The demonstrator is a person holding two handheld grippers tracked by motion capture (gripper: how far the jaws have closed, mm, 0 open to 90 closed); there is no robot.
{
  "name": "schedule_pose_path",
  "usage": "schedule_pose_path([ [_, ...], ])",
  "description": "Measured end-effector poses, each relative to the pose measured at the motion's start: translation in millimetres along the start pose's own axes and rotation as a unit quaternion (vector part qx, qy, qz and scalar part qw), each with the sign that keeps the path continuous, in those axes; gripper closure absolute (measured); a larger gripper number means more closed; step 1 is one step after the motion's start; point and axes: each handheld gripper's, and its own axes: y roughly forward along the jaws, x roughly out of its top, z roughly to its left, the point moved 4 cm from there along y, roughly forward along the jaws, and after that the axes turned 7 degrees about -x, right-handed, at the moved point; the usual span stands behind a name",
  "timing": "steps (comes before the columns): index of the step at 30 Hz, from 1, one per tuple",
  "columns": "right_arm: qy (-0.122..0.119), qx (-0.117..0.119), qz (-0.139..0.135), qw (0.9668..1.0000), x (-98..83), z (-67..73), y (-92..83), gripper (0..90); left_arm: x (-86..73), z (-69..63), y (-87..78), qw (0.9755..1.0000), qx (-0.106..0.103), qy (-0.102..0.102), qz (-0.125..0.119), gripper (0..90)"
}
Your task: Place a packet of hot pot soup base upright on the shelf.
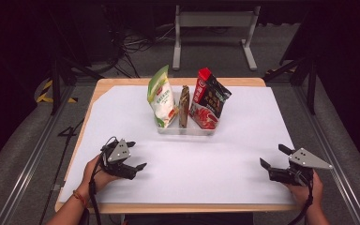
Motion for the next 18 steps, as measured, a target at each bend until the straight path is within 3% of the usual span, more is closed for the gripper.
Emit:
schedule_pose_path([
  [18,-0.003,0.004,0.007,1.0,-1.1,2.5,3.1,13.0,-0.1,1.0,2.7,1.0,-0.002,-0.001,0.005,14.4],
])
